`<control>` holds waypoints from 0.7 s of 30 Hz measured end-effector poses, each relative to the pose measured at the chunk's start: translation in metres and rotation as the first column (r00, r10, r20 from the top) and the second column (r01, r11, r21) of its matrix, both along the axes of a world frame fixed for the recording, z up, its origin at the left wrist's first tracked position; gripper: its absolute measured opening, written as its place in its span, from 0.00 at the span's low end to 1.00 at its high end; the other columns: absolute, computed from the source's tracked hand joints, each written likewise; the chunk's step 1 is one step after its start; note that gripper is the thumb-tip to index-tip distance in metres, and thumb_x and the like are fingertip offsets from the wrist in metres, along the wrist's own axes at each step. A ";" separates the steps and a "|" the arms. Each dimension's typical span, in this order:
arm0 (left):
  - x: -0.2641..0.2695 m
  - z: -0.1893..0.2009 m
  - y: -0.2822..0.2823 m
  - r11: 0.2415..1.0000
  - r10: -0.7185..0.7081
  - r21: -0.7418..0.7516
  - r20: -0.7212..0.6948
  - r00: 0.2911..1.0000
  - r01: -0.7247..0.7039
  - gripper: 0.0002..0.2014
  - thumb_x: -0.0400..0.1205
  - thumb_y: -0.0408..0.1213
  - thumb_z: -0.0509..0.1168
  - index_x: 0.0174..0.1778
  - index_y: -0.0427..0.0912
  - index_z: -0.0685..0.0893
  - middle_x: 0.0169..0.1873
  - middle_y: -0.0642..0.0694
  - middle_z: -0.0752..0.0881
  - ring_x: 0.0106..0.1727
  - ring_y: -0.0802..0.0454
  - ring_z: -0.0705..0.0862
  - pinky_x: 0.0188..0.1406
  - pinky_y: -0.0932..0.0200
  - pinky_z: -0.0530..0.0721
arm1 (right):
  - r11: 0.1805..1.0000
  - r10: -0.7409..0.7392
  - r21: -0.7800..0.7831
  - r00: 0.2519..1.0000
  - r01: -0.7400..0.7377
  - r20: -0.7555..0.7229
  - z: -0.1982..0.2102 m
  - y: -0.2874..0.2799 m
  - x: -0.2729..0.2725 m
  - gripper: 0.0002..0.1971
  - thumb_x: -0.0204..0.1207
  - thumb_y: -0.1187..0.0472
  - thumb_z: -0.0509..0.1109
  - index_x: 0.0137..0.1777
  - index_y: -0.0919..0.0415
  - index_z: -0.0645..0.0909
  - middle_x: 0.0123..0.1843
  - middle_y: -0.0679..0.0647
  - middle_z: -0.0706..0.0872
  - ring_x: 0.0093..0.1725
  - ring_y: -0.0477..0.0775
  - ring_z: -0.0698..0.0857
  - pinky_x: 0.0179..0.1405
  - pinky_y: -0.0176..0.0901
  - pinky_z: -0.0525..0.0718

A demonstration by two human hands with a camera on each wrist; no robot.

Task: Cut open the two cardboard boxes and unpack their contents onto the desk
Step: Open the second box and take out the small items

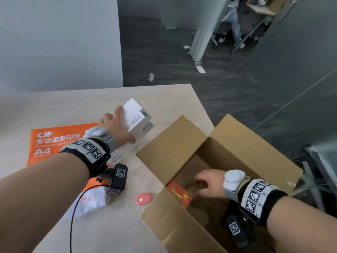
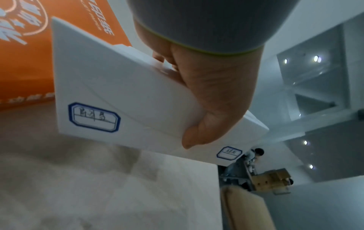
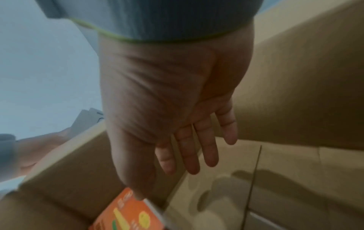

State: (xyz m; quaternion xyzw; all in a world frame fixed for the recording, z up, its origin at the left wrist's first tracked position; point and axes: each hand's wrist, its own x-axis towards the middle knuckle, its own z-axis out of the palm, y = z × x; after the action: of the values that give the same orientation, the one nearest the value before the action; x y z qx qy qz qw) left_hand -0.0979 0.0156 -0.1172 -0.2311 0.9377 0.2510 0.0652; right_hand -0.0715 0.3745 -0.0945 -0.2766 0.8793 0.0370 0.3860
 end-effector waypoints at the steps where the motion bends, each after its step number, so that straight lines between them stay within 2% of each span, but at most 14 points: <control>1: -0.003 -0.005 0.002 0.999 -0.027 -0.029 0.026 0.999 0.028 0.61 0.56 0.51 0.81 0.81 0.62 0.50 0.63 0.40 0.73 0.64 0.37 0.72 0.62 0.35 0.78 | 1.000 -0.016 -0.022 1.000 0.017 0.020 -0.004 -0.003 0.004 0.31 0.76 0.40 0.72 0.78 0.48 0.74 0.71 0.50 0.81 0.69 0.53 0.81 0.64 0.40 0.77; 3: -0.010 -0.012 0.008 0.992 -0.090 -0.082 0.096 0.991 0.098 0.60 0.56 0.53 0.79 0.79 0.64 0.47 0.62 0.43 0.72 0.64 0.39 0.72 0.57 0.36 0.80 | 0.994 -0.034 -0.104 0.998 0.039 0.050 -0.011 -0.008 0.009 0.39 0.73 0.38 0.75 0.83 0.44 0.67 0.73 0.49 0.78 0.70 0.52 0.80 0.62 0.37 0.76; 5: -0.020 -0.017 0.016 0.965 -0.168 -0.172 0.177 0.970 0.199 0.57 0.60 0.52 0.78 0.79 0.62 0.47 0.63 0.44 0.71 0.66 0.40 0.73 0.53 0.42 0.77 | 0.982 0.026 -0.186 0.998 -0.016 0.052 -0.016 -0.015 0.010 0.45 0.66 0.34 0.76 0.83 0.38 0.62 0.76 0.48 0.76 0.71 0.53 0.80 0.67 0.43 0.79; 7: -0.022 -0.023 0.024 0.916 -0.216 -0.294 0.210 0.954 0.272 0.53 0.64 0.50 0.76 0.79 0.59 0.49 0.63 0.43 0.71 0.66 0.41 0.73 0.58 0.43 0.73 | 0.967 0.149 -0.214 0.989 -0.142 0.017 -0.019 -0.020 0.015 0.47 0.62 0.33 0.77 0.81 0.35 0.59 0.79 0.46 0.72 0.72 0.55 0.79 0.70 0.47 0.78; 9: -0.025 -0.038 0.026 0.850 -0.258 -0.407 0.232 0.938 0.335 0.49 0.63 0.49 0.72 0.79 0.58 0.53 0.58 0.45 0.70 0.63 0.44 0.73 0.63 0.45 0.70 | 0.947 0.247 -0.205 0.969 -0.245 -0.020 -0.026 -0.024 0.017 0.50 0.61 0.35 0.79 0.81 0.34 0.57 0.80 0.47 0.67 0.73 0.60 0.77 0.70 0.54 0.79; 12: -0.034 -0.057 0.024 0.786 -0.299 -0.482 0.251 0.921 0.387 0.49 0.60 0.50 0.71 0.78 0.58 0.55 0.51 0.47 0.65 0.58 0.46 0.72 0.61 0.47 0.69 | 0.928 0.320 -0.186 0.947 -0.322 -0.039 -0.035 -0.027 0.018 0.54 0.59 0.37 0.81 0.83 0.34 0.54 0.81 0.48 0.63 0.73 0.63 0.76 0.68 0.61 0.81; 14: -0.043 -0.066 0.022 0.770 -0.325 -0.482 0.268 0.907 0.418 0.52 0.62 0.51 0.71 0.80 0.57 0.50 0.55 0.46 0.67 0.60 0.44 0.72 0.66 0.43 0.68 | 0.924 0.329 -0.197 0.944 -0.328 -0.028 -0.036 -0.026 0.019 0.53 0.60 0.39 0.81 0.83 0.35 0.53 0.81 0.49 0.64 0.72 0.63 0.76 0.67 0.61 0.81; 17: -0.050 -0.074 0.018 0.757 -0.334 -0.490 0.279 0.900 0.433 0.59 0.62 0.58 0.72 0.85 0.55 0.44 0.65 0.43 0.67 0.71 0.40 0.68 0.75 0.36 0.62 | 0.908 0.322 -0.249 0.941 -0.338 -0.102 -0.038 -0.028 0.025 0.42 0.65 0.38 0.68 0.81 0.37 0.57 0.77 0.50 0.68 0.67 0.63 0.80 0.60 0.61 0.85; 19: -0.050 -0.076 0.017 0.781 -0.326 -0.465 0.265 0.907 0.417 0.65 0.61 0.67 0.75 0.87 0.57 0.39 0.79 0.40 0.61 0.83 0.37 0.58 0.82 0.30 0.52 | 0.904 0.354 -0.205 0.926 -0.374 -0.129 -0.045 -0.026 0.029 0.45 0.62 0.41 0.73 0.80 0.41 0.59 0.76 0.50 0.66 0.66 0.62 0.81 0.55 0.62 0.87; 21: -0.050 -0.076 0.017 0.806 -0.329 -0.427 0.254 0.910 0.411 0.67 0.63 0.71 0.75 0.87 0.58 0.35 0.87 0.40 0.50 0.89 0.37 0.47 0.84 0.28 0.44 | 0.895 0.389 -0.169 0.907 -0.414 -0.162 -0.050 -0.023 0.031 0.51 0.56 0.43 0.80 0.80 0.44 0.61 0.76 0.51 0.63 0.65 0.61 0.82 0.52 0.60 0.87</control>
State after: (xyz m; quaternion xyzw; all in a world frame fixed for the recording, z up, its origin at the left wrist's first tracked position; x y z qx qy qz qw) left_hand -0.1480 0.0321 -0.1928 -0.0725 0.9882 -0.0223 0.1334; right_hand -0.0406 0.3515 -0.1446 -0.4866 0.8246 0.0449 0.2851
